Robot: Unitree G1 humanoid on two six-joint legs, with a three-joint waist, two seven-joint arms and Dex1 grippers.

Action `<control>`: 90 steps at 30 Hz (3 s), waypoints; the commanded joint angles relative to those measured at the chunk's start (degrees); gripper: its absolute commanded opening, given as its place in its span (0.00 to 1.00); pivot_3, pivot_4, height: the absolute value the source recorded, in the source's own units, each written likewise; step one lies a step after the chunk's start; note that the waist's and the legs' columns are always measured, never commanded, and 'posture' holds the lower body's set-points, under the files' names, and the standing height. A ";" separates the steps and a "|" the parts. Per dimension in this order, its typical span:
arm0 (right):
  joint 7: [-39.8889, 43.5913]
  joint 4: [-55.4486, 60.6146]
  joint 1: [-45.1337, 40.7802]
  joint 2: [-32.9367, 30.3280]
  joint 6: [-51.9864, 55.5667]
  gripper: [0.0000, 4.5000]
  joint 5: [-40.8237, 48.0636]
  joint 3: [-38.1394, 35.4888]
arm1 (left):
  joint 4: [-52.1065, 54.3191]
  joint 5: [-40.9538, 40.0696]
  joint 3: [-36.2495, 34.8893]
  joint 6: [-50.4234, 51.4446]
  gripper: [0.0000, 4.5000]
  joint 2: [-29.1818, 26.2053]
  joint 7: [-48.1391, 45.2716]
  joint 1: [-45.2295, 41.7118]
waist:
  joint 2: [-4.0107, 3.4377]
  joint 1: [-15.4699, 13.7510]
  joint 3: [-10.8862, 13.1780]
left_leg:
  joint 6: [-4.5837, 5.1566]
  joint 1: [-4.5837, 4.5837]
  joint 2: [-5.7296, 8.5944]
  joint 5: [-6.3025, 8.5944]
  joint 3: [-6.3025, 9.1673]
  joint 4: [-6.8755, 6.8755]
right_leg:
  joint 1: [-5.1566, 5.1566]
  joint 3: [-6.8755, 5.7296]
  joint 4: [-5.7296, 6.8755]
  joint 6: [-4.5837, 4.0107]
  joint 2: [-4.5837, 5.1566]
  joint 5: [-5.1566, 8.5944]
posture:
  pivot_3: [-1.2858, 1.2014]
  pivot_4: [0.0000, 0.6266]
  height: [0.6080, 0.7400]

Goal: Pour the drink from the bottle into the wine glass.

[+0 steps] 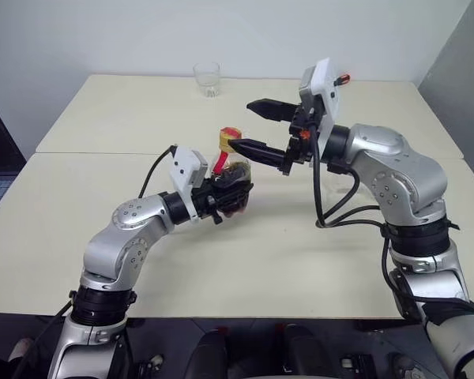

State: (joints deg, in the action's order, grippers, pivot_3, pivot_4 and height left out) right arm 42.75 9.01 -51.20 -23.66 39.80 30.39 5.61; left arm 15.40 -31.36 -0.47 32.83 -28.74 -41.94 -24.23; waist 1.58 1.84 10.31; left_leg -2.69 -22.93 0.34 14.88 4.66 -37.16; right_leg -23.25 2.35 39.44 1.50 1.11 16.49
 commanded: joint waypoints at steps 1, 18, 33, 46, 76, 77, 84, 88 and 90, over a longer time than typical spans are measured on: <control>-1.07 -1.49 0.55 -1.58 0.80 0.98 -1.13 -1.98 | 3.71 -1.54 -1.73 -2.70 0.37 -0.36 -1.84 -1.16 | 0.00 -0.02 0.00 | 0.00 0.01 0.01 0.00 0.00 -0.01 | 0.03 0.00 -0.02 0.00 0.00 0.00 | 0.52 0.24 1.00; 0.58 -2.38 1.38 -3.33 1.00 0.98 -1.65 -2.96 | 3.40 -1.08 -2.19 -2.69 0.37 -0.26 -2.41 -1.18 | -0.01 0.02 0.01 | 0.00 0.00 0.00 0.00 -0.02 0.01 | 0.01 0.02 -0.01 0.00 -0.01 0.00 | 0.52 0.24 1.00; 1.54 4.53 2.54 -0.14 6.92 0.98 10.81 -7.52 | 1.04 -0.37 -2.97 -3.99 0.37 -1.17 -3.24 0.00 | -0.01 0.03 0.01 | 0.01 0.01 0.00 0.00 0.00 0.01 | 0.02 0.00 0.00 0.00 -0.01 0.00 | 0.52 0.24 1.00; -1.74 4.82 -0.19 6.33 4.64 0.98 9.50 -5.40 | 0.66 -0.04 -1.11 -3.82 0.37 0.24 -3.64 -1.15 | -0.01 0.00 0.01 | 0.01 0.00 0.02 0.00 -0.01 0.00 | 0.02 0.01 0.00 0.00 0.00 0.00 | 0.52 0.24 1.00; -1.55 -0.67 -0.35 9.82 -3.69 0.98 1.04 -1.19 | 1.43 -0.33 -0.29 -3.45 0.37 0.51 -5.38 -1.09 | -0.01 0.04 0.00 | 0.00 0.02 0.00 -0.01 -0.01 0.00 | 0.00 0.01 0.02 0.00 -0.01 0.00 | 0.52 0.24 1.00; -1.19 -0.51 -0.14 9.33 -3.57 0.98 1.03 -1.26 | 1.34 -0.29 -0.39 -3.53 0.37 0.45 -5.42 -1.00 | -0.01 0.04 0.00 | 0.00 0.01 0.00 -0.01 0.00 0.01 | 0.00 0.00 0.02 0.00 -0.01 0.00 | 0.52 0.24 1.00; -0.11 -0.09 0.55 7.35 -3.09 0.98 1.32 -1.82 | 0.80 -0.15 -0.67 -3.77 0.37 0.13 -5.59 -1.06 | -0.01 0.04 0.01 | 0.01 0.02 0.00 -0.01 0.01 0.01 | 0.00 0.00 0.02 0.00 -0.01 0.00 | 0.52 0.24 1.00; 0.17 0.57 1.12 6.19 -2.53 0.98 1.65 -2.05 | 0.63 -0.16 -0.67 -3.80 0.37 0.01 -5.66 -1.24 | -0.01 0.03 0.01 | 0.01 0.01 0.00 -0.01 0.00 0.00 | 0.00 0.01 0.01 0.00 -0.01 0.00 | 0.52 0.24 1.00; 0.19 0.89 1.44 5.61 -2.27 0.98 1.98 -2.17 | 0.35 -0.09 -0.57 -3.89 0.37 0.01 -5.67 -1.45 | -0.01 0.03 0.01 | 0.01 0.01 0.00 -0.01 0.00 0.00 | 0.00 0.01 0.01 0.00 -0.01 0.00 | 0.52 0.24 1.00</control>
State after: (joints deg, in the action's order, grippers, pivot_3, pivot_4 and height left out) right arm 43.27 8.18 -49.97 -17.39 37.48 31.75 5.51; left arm 13.60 -30.97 -0.14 30.51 -28.43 -46.91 -24.59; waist 1.57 1.87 10.32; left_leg -2.68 -22.91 0.34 14.87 4.66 -37.16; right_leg -23.25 2.35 39.46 1.50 1.10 16.49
